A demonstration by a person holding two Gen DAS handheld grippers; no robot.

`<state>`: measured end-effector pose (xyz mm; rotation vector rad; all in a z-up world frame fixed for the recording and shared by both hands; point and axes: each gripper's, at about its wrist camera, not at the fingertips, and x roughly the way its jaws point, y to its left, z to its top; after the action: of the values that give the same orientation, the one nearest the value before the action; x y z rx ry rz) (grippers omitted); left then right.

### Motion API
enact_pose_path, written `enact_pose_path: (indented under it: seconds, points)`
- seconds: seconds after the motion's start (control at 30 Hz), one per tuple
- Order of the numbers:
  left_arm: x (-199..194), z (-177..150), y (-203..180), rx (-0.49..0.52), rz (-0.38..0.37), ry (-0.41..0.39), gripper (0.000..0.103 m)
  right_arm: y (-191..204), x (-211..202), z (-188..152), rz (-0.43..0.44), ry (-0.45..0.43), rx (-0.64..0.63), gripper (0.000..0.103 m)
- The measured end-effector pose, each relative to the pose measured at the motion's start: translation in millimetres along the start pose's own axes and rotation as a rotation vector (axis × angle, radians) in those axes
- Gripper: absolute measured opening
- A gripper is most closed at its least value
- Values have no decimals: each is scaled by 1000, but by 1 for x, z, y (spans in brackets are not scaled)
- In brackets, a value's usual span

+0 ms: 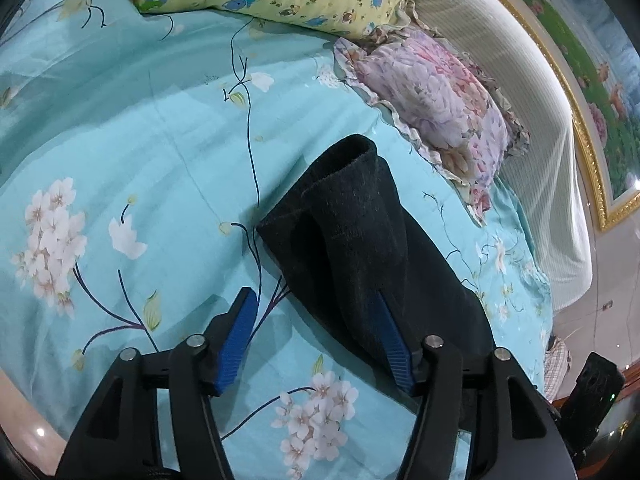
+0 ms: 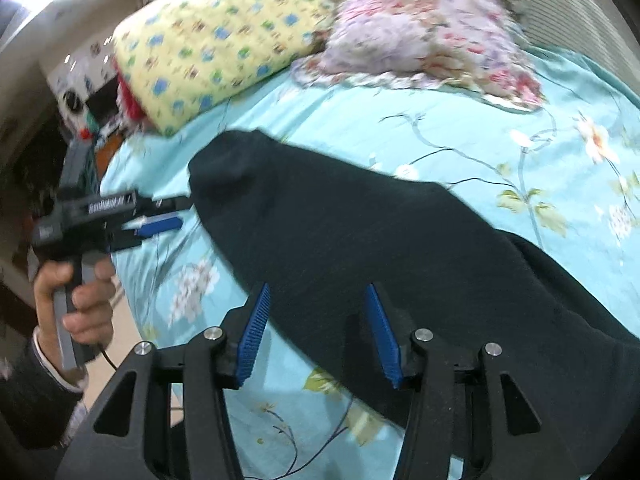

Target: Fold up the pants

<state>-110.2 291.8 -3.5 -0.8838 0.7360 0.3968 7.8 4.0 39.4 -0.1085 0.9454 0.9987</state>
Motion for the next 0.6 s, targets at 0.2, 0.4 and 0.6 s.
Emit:
enact_pose_path:
  seconds: [0.2,0.4,0.6]
  points:
    - [9,6,0,-18,8,19,65,-32,-11,11,-41,-41,91,52]
    - [19,16,2,-35,16,31,66,-63,-5,37,-62,-64,132,52]
    - [29,23,5,-57,15,47,66,-79,31,66,-59,-6,92,52]
